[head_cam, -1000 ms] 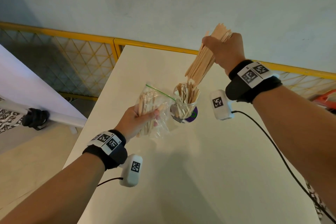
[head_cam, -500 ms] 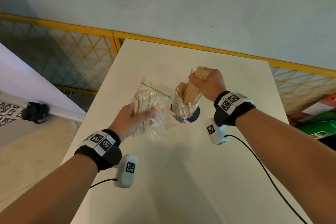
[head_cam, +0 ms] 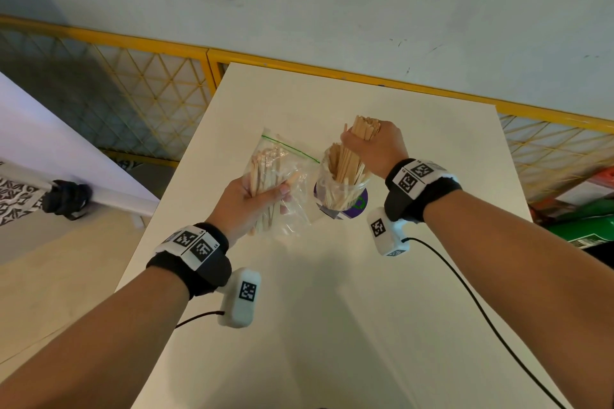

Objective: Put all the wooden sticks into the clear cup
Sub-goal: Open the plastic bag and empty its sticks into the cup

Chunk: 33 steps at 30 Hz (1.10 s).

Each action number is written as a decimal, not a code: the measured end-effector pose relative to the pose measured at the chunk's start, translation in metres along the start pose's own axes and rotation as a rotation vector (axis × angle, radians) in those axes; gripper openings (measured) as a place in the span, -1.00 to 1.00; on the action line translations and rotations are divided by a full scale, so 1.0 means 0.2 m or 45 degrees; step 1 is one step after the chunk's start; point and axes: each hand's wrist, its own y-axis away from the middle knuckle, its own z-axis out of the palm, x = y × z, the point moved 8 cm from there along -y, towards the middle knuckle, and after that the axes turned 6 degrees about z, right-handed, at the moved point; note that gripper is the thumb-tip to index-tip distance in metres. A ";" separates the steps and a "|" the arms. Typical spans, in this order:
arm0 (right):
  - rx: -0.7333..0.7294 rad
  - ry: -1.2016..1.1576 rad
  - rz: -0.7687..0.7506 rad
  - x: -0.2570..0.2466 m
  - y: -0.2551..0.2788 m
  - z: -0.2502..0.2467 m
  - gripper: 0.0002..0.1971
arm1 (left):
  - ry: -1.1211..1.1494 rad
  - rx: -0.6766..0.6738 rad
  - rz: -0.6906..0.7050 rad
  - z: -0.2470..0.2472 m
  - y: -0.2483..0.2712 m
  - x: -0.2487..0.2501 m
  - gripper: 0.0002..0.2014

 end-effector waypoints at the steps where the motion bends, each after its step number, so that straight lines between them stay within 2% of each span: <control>1: 0.021 0.022 -0.002 0.01 0.00 -0.01 -0.66 | 0.001 0.001 0.001 0.00 0.00 0.00 -0.87; 4: 0.053 0.041 -0.002 0.03 0.03 0.01 -0.67 | 0.010 -0.008 -0.002 0.01 0.00 0.00 -0.85; 7: 0.005 0.024 0.094 0.05 0.02 0.02 -0.63 | 0.010 -0.012 -0.014 0.01 0.00 -0.02 -0.78; 10: 0.030 0.011 0.104 0.08 0.01 -0.01 -0.60 | 0.012 -0.012 -0.005 0.01 0.01 -0.02 -0.83; 17: 0.104 0.172 0.184 0.13 0.06 0.03 -0.54 | 0.021 -0.021 -0.001 0.02 0.01 -0.03 -0.80; 19: 0.119 0.199 0.184 0.12 0.06 0.02 -0.42 | 0.020 -0.021 0.008 0.02 0.01 -0.03 -0.80; 22: 0.061 0.086 0.206 0.11 0.07 0.02 -0.27 | 0.015 -0.014 0.018 0.01 0.02 -0.02 -0.80; 26: -0.062 0.041 0.204 0.14 0.05 0.06 -0.32 | 0.005 -0.002 0.022 -0.01 0.03 -0.01 -0.75; 28: -0.100 0.100 0.202 0.16 0.05 0.10 -0.26 | 0.005 -0.001 0.020 -0.02 0.03 0.00 -0.75; 33: -0.088 0.202 0.185 0.13 0.08 0.11 -0.27 | 0.020 -0.011 0.017 -0.01 0.03 0.02 -0.75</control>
